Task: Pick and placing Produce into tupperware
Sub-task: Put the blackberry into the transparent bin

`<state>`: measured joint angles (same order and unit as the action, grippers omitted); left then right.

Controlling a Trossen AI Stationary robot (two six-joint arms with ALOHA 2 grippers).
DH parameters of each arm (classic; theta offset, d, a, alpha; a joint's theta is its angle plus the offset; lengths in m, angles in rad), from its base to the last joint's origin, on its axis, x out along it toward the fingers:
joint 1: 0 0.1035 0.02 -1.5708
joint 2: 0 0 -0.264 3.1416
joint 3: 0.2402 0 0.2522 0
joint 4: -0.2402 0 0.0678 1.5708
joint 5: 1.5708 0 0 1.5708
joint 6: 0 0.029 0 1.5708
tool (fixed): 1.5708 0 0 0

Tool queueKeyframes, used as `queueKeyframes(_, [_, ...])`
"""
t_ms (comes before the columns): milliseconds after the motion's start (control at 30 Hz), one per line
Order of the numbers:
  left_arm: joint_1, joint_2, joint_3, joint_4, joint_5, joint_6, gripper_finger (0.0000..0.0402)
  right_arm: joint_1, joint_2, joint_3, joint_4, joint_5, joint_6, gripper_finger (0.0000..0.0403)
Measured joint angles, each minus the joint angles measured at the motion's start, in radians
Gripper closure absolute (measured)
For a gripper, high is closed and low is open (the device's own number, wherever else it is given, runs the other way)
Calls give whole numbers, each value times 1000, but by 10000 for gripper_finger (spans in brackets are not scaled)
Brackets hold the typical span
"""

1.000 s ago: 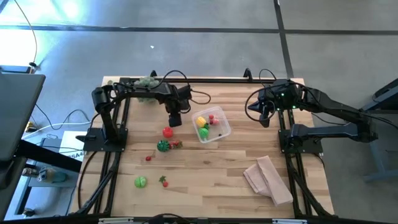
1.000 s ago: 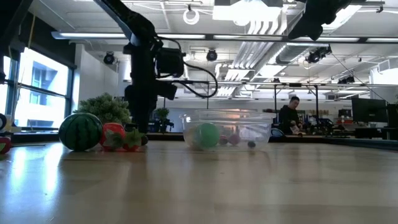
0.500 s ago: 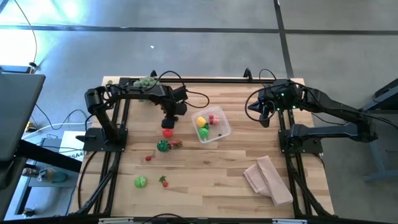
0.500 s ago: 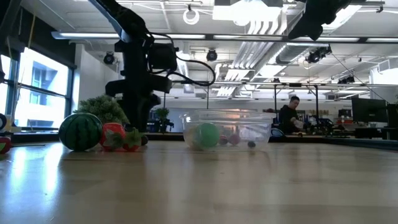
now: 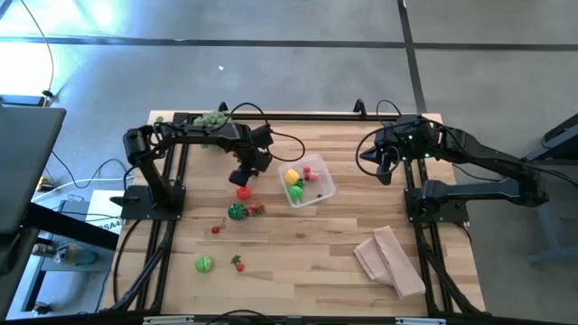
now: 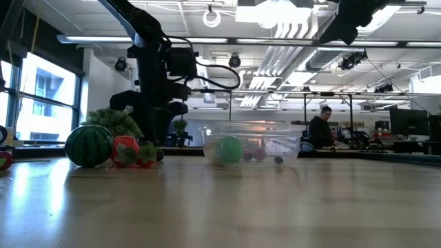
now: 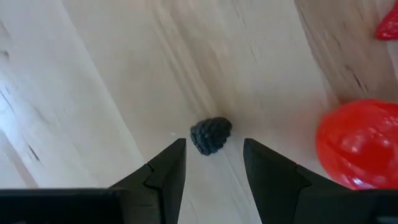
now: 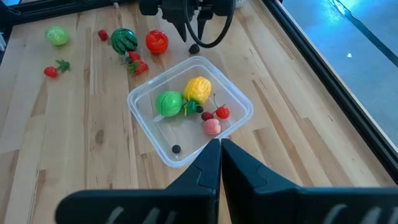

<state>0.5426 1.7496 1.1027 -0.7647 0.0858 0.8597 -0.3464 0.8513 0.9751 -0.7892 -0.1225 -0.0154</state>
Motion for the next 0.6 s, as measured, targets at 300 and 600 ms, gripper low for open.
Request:
queueKeyframes(300, [0, 48, 0, 14, -18, 0, 252, 0, 0, 0, 0, 0, 0, 399])
queueKeyframes(600, [0, 81, 0, 21, -26, -5, 252, 0, 0, 0, 0, 0, 0, 399])
